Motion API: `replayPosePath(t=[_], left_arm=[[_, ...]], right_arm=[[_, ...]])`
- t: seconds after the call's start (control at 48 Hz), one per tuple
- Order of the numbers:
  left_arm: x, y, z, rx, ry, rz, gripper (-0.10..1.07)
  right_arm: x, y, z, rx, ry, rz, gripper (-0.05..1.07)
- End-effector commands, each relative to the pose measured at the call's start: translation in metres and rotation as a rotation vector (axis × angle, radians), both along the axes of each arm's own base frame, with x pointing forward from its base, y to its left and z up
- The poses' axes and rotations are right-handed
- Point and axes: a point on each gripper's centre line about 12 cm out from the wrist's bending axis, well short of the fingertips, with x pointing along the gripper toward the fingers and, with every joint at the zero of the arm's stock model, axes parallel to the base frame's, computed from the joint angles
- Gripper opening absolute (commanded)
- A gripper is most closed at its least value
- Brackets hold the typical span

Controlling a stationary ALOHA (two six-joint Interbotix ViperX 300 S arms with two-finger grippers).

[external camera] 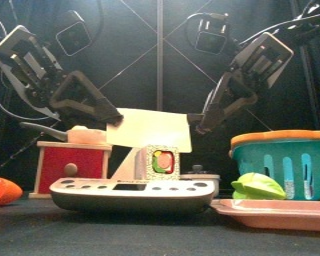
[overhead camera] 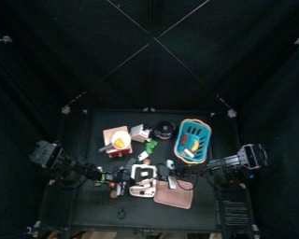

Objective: Cut sushi roll

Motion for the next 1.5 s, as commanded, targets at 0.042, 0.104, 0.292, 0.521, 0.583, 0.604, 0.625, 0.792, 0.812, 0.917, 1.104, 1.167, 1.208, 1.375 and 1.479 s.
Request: replayPosePath(t=[0.042,0.104,0.292,0.521,0.583,0.604,0.625,0.792,0.812,0.917,1.104,1.167,1.208,1.375,1.479], left_arm=[[0.005,-0.008,0.007,0.001,-0.030,-0.026,0.30],[0.005,-0.008,0.006,0.003,-0.026,-0.026,0.30],[0.008,-0.009,-0.005,0.009,0.003,-0.025,0.30],[0.013,-0.011,-0.011,0.013,0.017,-0.024,0.30],[0.013,-0.011,-0.012,0.013,0.018,-0.024,0.30],[0.013,-0.011,-0.012,0.014,0.020,-0.024,0.30],[0.013,-0.011,-0.012,0.014,0.020,-0.024,0.30],[0.014,-0.011,-0.012,0.012,0.019,-0.023,0.30],[0.014,-0.010,-0.012,0.013,0.018,-0.022,0.30],[0.014,-0.010,-0.012,0.012,0.020,-0.022,0.30],[0.017,-0.012,-0.011,0.008,0.013,-0.022,0.30],[0.018,-0.013,-0.010,0.008,0.011,-0.024,0.30],[0.018,-0.014,-0.011,0.008,0.011,-0.026,0.30],[0.020,-0.017,-0.014,0.010,0.017,-0.034,0.30],[0.020,-0.019,-0.013,0.009,0.016,-0.037,0.30]], right_arm=[[0.004,-0.014,0.012,0.008,-0.036,-0.045,0.50],[0.004,-0.014,0.010,0.009,-0.032,-0.046,0.50],[0.003,-0.013,0.001,0.015,-0.004,-0.047,0.50],[0.006,-0.012,-0.008,0.022,0.018,-0.053,0.50],[0.006,-0.012,-0.009,0.023,0.021,-0.053,0.50],[0.006,-0.012,-0.010,0.023,0.023,-0.053,0.50],[0.006,-0.012,-0.010,0.025,0.021,-0.054,0.50],[0.006,-0.012,-0.011,0.028,0.023,-0.055,0.50],[0.007,-0.012,-0.011,0.028,0.022,-0.055,0.50],[0.006,-0.012,-0.012,0.031,0.026,-0.058,0.50],[0.004,-0.012,-0.015,0.039,0.036,-0.063,0.50],[0.004,-0.012,-0.015,0.041,0.037,-0.065,0.50],[0.004,-0.012,-0.015,0.043,0.036,-0.066,0.50],[0.004,-0.012,-0.015,0.044,0.036,-0.067,0.50],[0.004,-0.011,-0.015,0.044,0.036,-0.065,0.50]])
